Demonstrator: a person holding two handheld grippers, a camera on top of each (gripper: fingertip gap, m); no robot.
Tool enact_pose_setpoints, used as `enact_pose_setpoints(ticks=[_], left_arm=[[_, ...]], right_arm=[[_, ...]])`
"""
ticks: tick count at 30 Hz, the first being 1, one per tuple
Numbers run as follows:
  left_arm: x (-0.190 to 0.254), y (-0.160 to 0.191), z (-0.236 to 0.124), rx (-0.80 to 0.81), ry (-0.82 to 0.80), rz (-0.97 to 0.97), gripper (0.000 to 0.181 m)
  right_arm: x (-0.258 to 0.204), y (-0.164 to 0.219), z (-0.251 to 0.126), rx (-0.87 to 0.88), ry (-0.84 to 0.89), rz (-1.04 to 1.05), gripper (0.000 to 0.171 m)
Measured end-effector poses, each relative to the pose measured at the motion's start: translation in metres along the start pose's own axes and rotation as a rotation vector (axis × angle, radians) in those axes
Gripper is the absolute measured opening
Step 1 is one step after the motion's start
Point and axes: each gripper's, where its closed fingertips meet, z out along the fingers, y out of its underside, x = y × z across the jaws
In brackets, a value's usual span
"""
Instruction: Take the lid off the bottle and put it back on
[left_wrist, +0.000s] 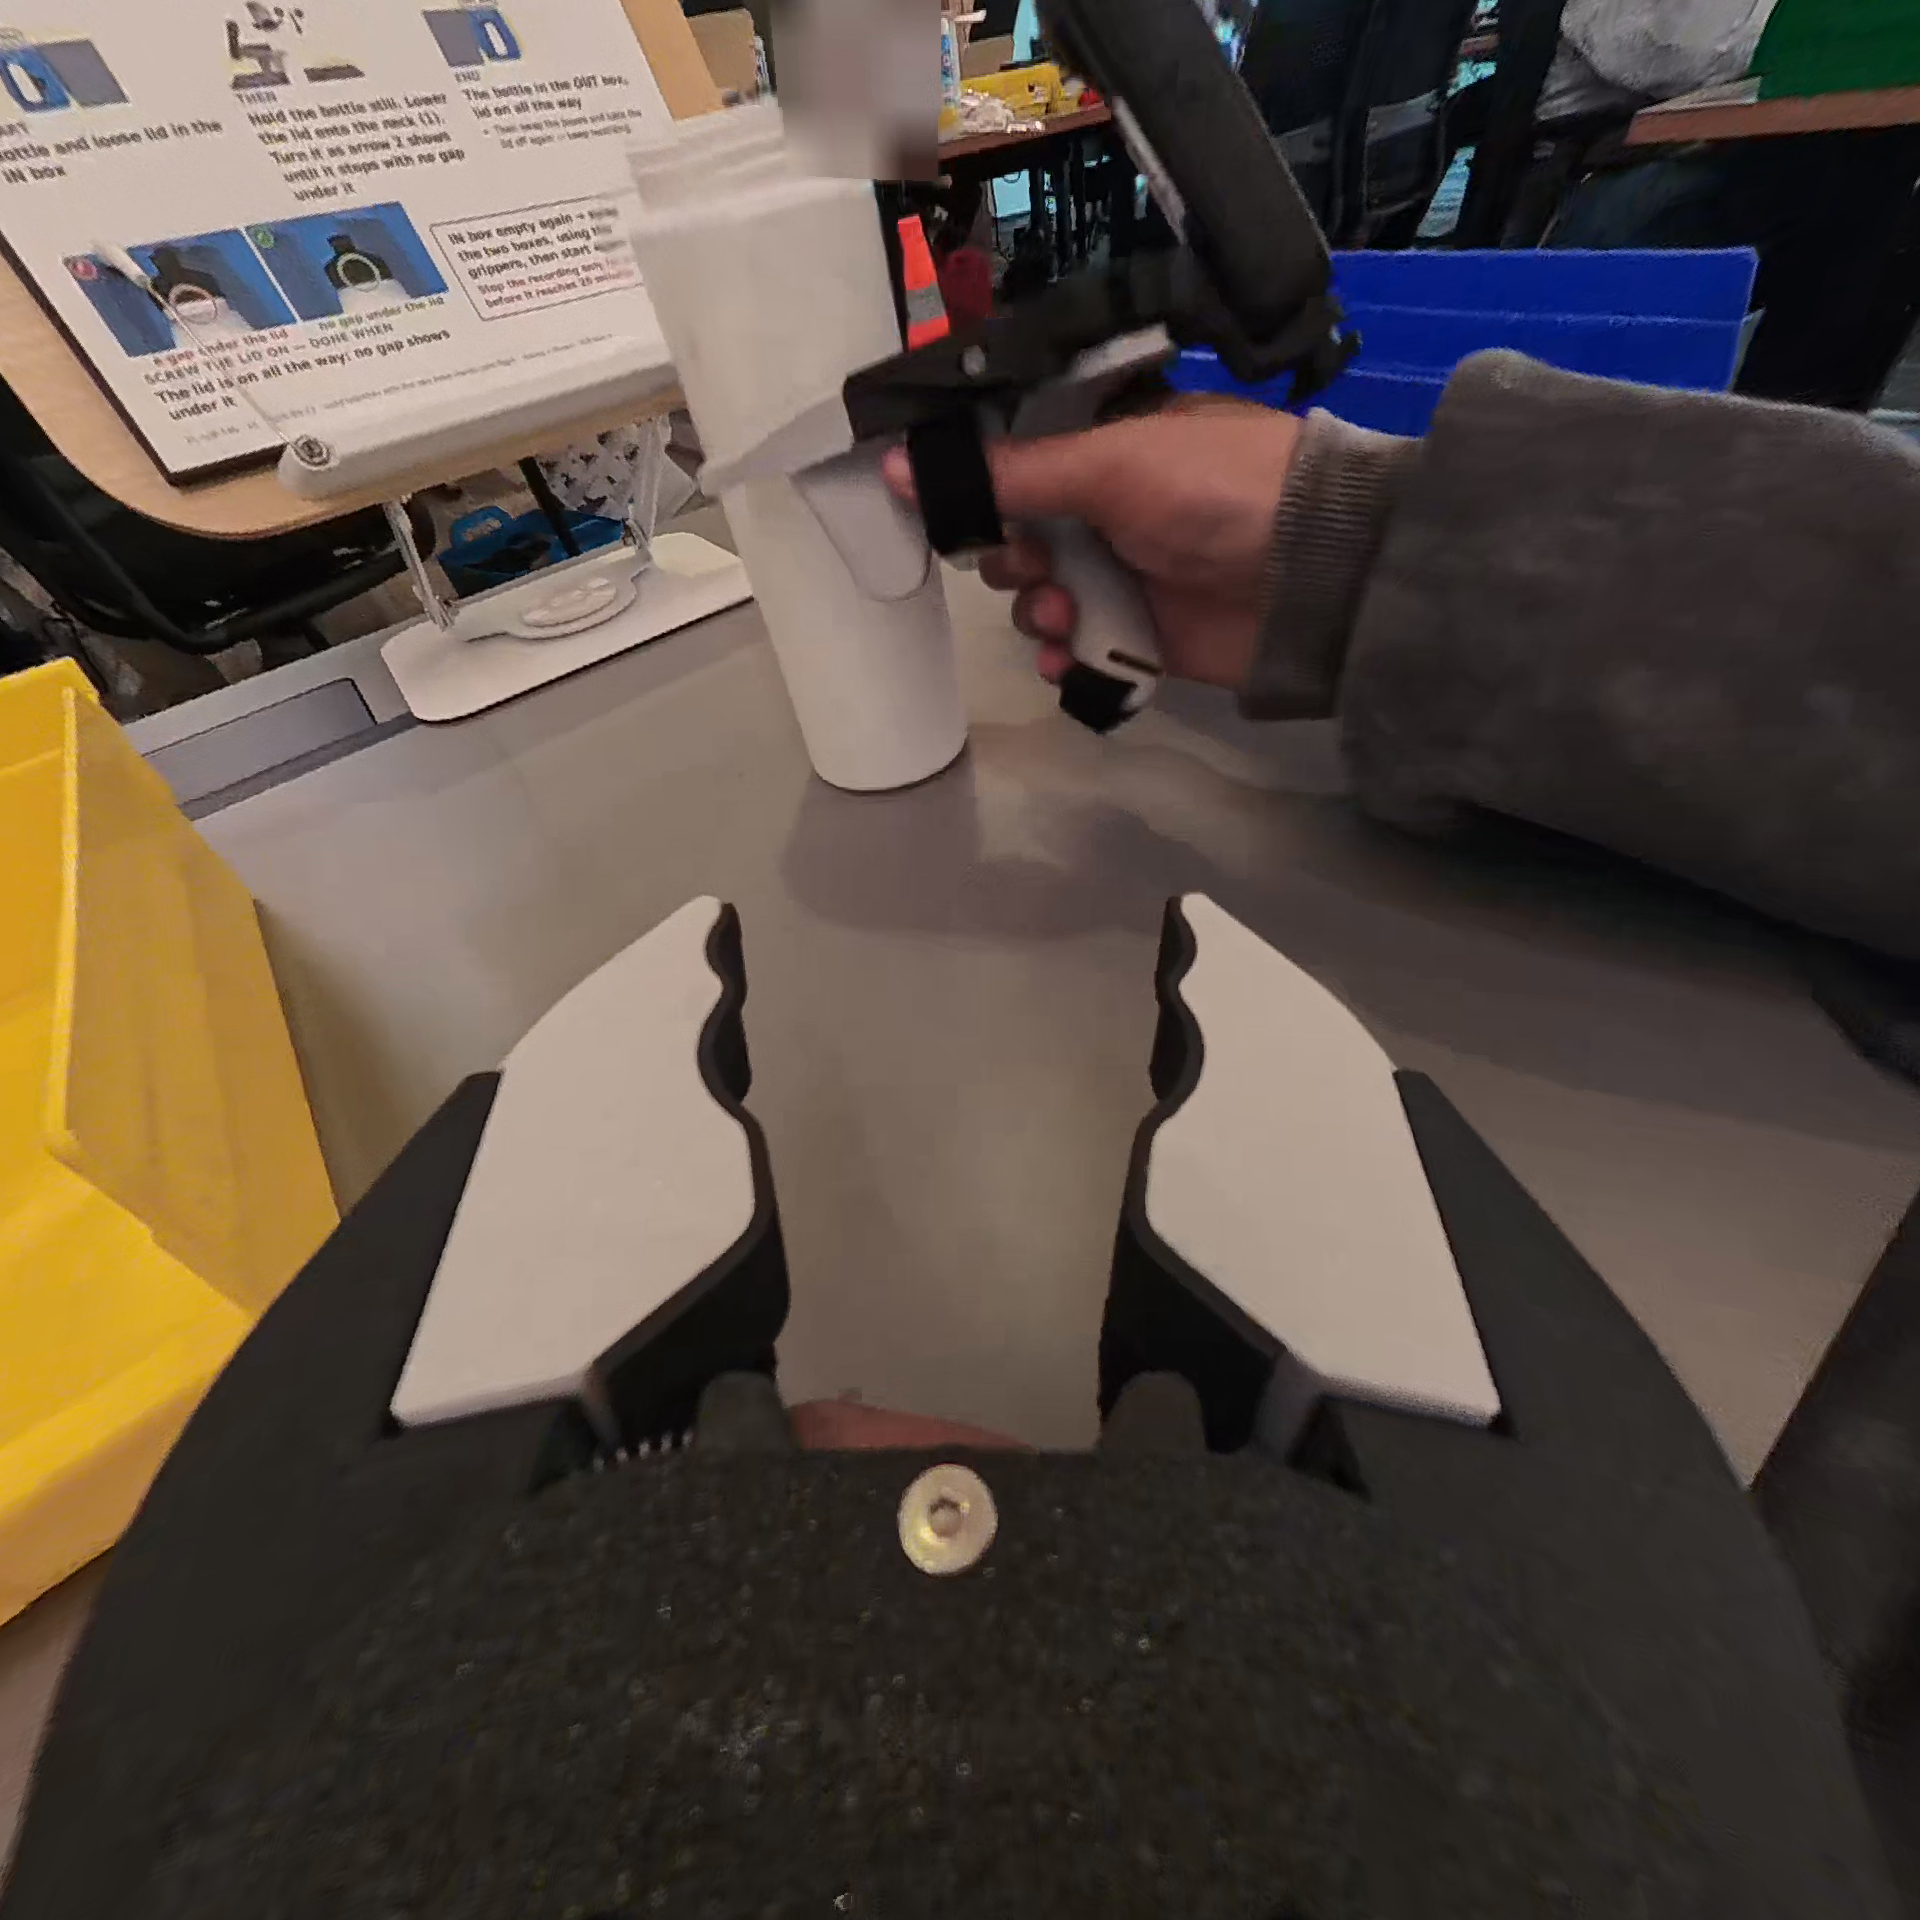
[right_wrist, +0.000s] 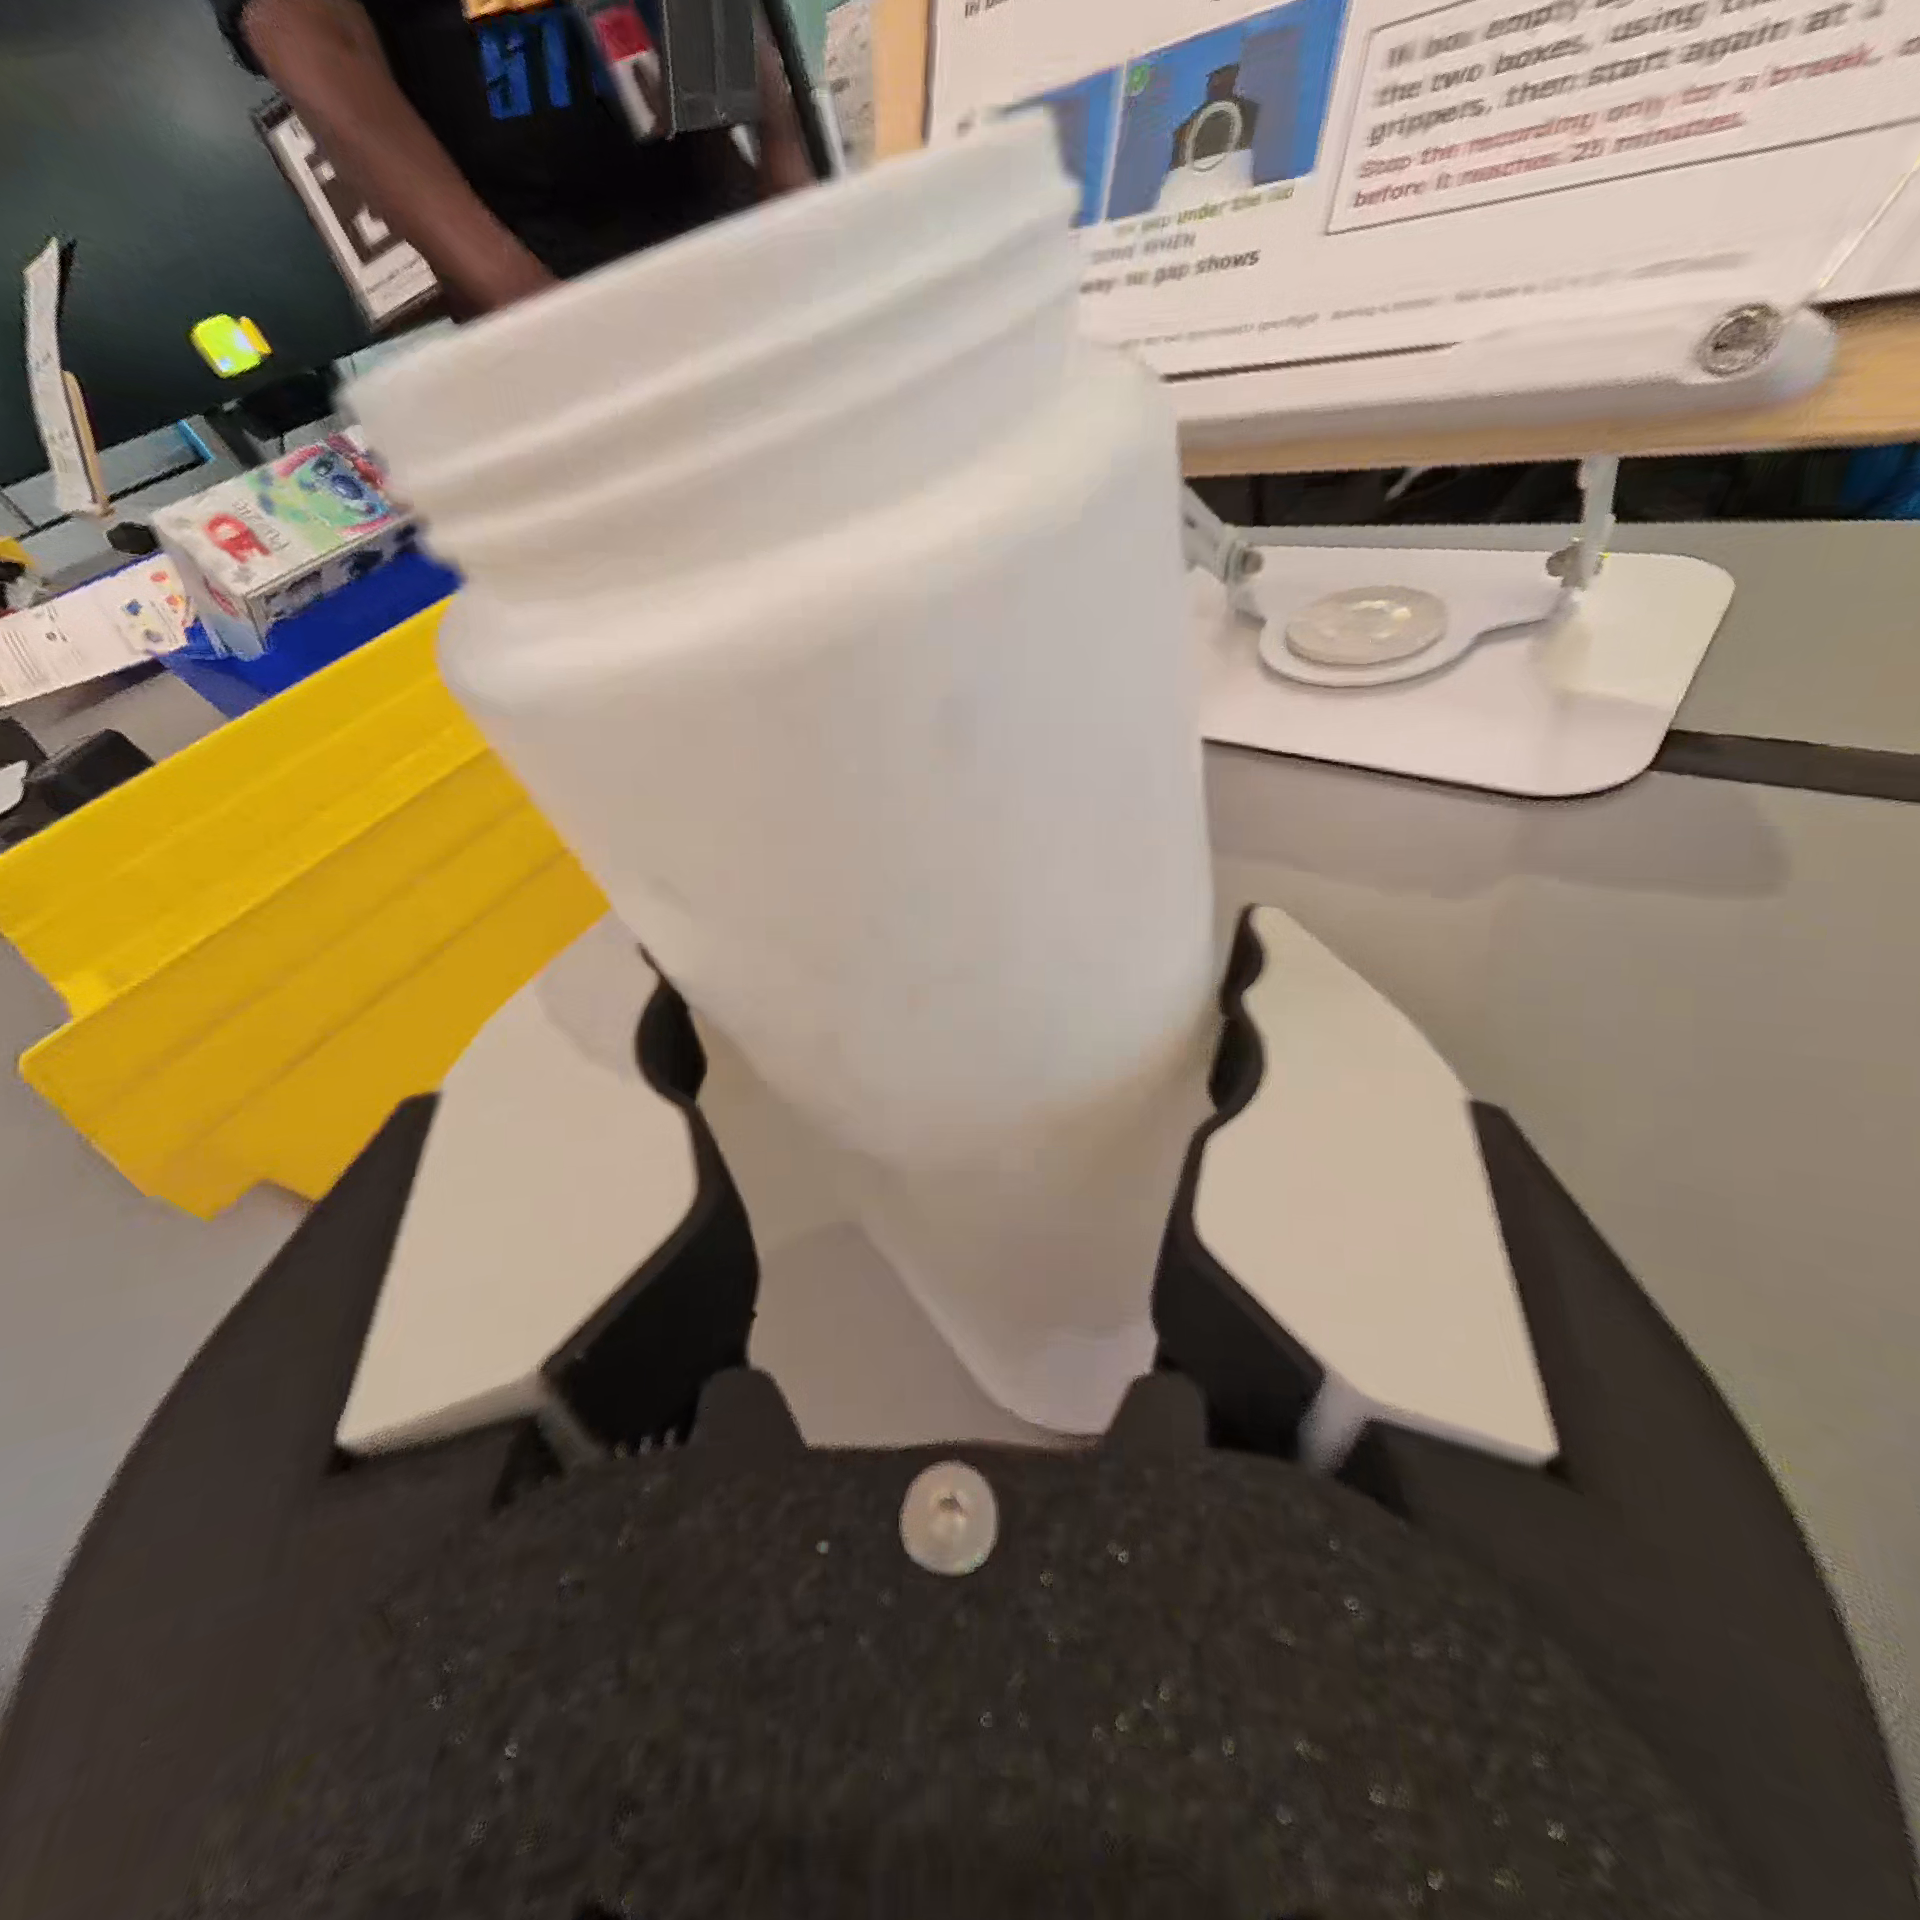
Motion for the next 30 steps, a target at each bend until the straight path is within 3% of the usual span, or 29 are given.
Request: enact_pose_setpoints(ticks=[3, 6, 10, 12, 14, 17, 20, 22, 26, 30], left_arm=[[-0.007, 0.006, -0.003, -0.027, -0.007, -0.027, 0.073], [-0.012, 0.004, -0.007, -0.014, -0.012, -0.074, 0.072], [-0.009, 0.006, -0.006, -0.028, 0.002, -0.076, 0.072], [-0.004, 0.006, -0.004, -0.033, 0.012, -0.055, 0.073], [0.004, 0.003, -0.001, -0.024, 0.032, -0.039, 0.073], [0.017, 0.004, 0.005, -0.039, 0.071, -0.018, 0.073], [0.026, 0.004, 0.008, -0.043, 0.088, 0.012, 0.073], [0.028, 0.003, 0.009, -0.041, 0.089, 0.029, 0.073], [0.025, 0.005, 0.007, -0.044, 0.083, 0.021, 0.073], [0.019, 0.006, 0.005, -0.045, 0.079, -0.002, 0.073]], right_arm=[[0.004, -0.011, -0.007, -0.013, 0.019, 0.037, 0.094], [-0.008, -0.051, -0.040, 0.082, -0.015, 0.084, 0.093], [-0.018, -0.137, -0.116, 0.227, -0.044, 0.125, 0.093], [-0.001, -0.176, -0.161, 0.312, -0.013, 0.141, 0.093], [0.031, -0.191, -0.192, 0.285, 0.026, 0.179, 0.093], [0.104, -0.168, -0.212, 0.103, 0.132, 0.316, 0.093], [0.180, -0.112, -0.213, -0.040, 0.237, 0.566, 0.093], [0.203, -0.070, -0.202, -0.140, 0.219, 0.749, 0.093], [0.228, 0.002, -0.180, -0.346, 0.317, 0.864, 0.094], [0.240, 0.045, -0.173, -0.454, 0.456, 0.970, 0.091]])
